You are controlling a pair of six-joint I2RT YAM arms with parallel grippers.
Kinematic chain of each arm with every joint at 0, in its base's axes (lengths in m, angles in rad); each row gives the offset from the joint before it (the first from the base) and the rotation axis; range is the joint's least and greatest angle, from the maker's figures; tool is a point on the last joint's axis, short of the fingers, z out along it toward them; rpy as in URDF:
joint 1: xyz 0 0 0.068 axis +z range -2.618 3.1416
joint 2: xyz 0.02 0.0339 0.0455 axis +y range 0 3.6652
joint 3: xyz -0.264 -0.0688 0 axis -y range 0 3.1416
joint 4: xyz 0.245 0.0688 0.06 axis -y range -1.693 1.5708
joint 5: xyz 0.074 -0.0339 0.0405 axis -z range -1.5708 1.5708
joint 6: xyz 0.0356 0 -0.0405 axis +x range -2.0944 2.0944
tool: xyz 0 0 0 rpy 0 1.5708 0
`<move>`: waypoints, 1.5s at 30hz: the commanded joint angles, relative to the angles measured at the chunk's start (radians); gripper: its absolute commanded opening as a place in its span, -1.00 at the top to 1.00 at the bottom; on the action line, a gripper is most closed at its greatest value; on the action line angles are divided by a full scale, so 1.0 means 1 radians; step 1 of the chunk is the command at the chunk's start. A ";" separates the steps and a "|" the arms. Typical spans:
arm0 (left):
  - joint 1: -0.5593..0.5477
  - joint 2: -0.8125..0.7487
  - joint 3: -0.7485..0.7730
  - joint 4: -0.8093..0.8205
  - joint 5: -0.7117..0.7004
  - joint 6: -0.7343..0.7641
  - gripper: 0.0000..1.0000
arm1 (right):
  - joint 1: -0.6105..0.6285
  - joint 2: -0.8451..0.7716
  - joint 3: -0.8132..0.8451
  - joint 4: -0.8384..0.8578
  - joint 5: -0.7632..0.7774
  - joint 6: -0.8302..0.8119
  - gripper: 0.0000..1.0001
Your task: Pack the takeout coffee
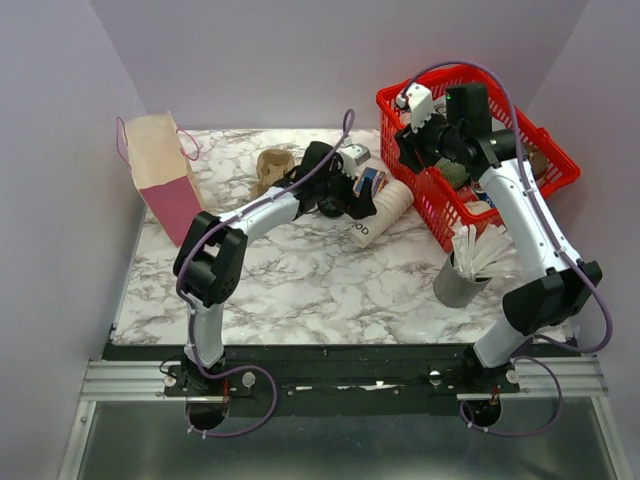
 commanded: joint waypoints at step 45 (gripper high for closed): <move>-0.054 0.116 0.106 -0.082 0.109 0.042 -0.30 | -0.040 -0.097 0.069 -0.049 -0.010 0.045 -0.57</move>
